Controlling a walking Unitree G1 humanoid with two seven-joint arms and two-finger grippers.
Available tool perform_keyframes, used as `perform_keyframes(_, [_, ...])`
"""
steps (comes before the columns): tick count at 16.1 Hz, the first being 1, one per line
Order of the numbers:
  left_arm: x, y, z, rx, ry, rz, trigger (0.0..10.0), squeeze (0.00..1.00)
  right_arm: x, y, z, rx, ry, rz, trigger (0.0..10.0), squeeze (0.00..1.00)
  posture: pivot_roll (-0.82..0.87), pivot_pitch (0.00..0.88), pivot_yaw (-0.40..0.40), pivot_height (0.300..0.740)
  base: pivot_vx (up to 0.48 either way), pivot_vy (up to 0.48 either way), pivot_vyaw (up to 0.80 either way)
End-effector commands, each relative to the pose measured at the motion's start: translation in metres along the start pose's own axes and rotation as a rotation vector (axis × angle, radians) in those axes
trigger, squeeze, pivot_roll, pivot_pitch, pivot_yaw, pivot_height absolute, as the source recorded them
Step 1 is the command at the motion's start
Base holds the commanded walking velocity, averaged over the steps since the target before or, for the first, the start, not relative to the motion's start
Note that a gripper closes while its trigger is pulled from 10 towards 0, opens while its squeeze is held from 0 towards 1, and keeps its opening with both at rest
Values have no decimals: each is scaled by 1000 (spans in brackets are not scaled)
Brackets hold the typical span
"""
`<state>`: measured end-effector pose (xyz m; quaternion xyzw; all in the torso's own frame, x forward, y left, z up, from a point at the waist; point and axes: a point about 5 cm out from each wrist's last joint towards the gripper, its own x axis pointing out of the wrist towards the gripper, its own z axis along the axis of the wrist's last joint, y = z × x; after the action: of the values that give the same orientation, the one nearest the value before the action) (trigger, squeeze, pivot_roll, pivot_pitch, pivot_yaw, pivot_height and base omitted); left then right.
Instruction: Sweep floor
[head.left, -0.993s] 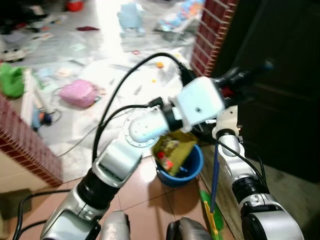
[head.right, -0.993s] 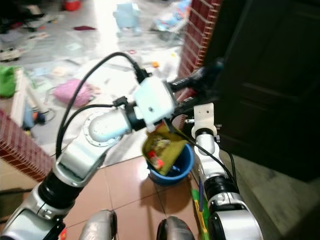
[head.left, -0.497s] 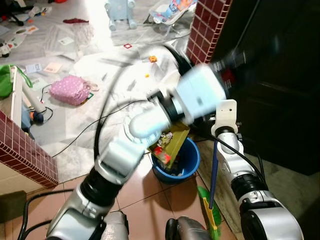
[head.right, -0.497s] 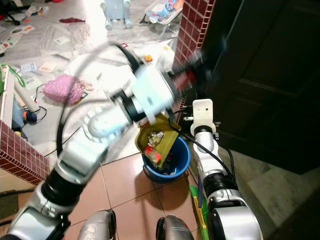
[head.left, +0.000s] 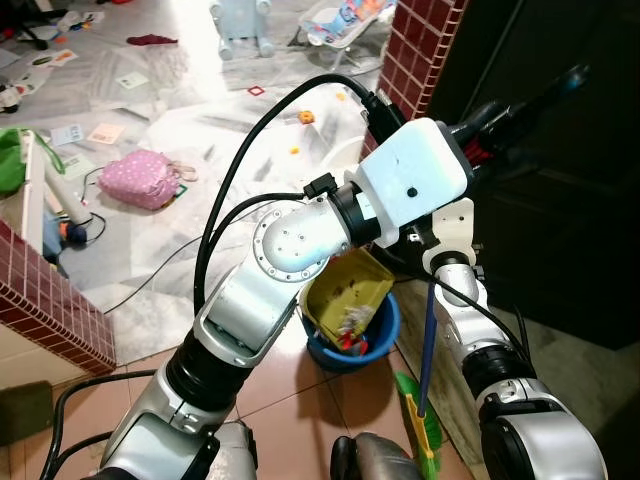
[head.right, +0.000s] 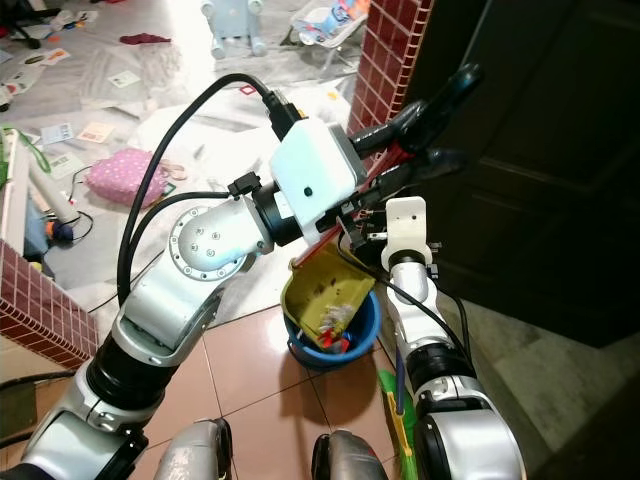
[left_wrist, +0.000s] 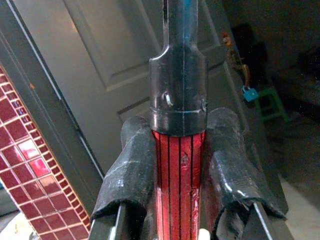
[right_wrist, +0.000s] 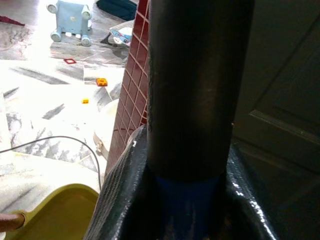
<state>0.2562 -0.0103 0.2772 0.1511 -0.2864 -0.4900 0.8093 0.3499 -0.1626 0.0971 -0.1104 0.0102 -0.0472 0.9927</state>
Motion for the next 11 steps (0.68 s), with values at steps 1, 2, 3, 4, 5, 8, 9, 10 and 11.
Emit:
perform_keyframes(1, [4, 8, 20, 97, -85, 35, 10000, 0, 5, -2, 8, -20, -35, 5, 10000, 0, 32, 100, -89, 740, 0, 0, 0])
perform_keyframes(2, [2, 19, 26, 155, -110, 114, 10000, 0, 5, -3, 8, -23, -33, 7, 10000, 0, 34, 98, -93, 740, 0, 0, 0])
perform_keyframes(3, [-1, 34, 34, 180, -151, 220, 10000, 0, 5, -3, 8, -24, -31, 7, 10000, 0, 39, 97, -97, 740, 0, 0, 0])
perform_keyframes(4, [-3, 44, 39, 197, -174, 273, 10000, 0, 5, -3, 7, -25, -29, 9, 10000, 0, 41, 100, -98, 740, 0, 0, 0])
perform_keyframes(5, [-4, 46, 40, 190, -180, 290, 10000, 0, 5, -3, 8, -25, -29, 10, 10000, 0, 41, 100, -98, 740, 0, 0, 0])
perform_keyframes(8, [-17, 76, 54, 210, -230, 503, 10000, 0, 6, -2, 7, -19, -26, 19, 10000, 0, 39, 96, -113, 740, 0, 0, 0])
perform_keyframes(9, [-22, 86, 58, 223, -240, 572, 10000, 0, 6, -3, 7, -16, -22, 19, 10000, 0, 43, 98, -118, 740, 0, 0, 0])
perform_keyframes(10, [-36, 108, 63, 283, -226, 717, 10000, 0, 6, -2, 5, -14, -16, 31, 10000, 0, 43, 98, -118, 740, 0, 0, 0])
perform_keyframes(11, [-50, 123, 59, 343, -165, 812, 10000, 0, 6, 0, 6, -13, -20, 44, 10000, 0, 50, 97, -115, 740, 0, 0, 0])
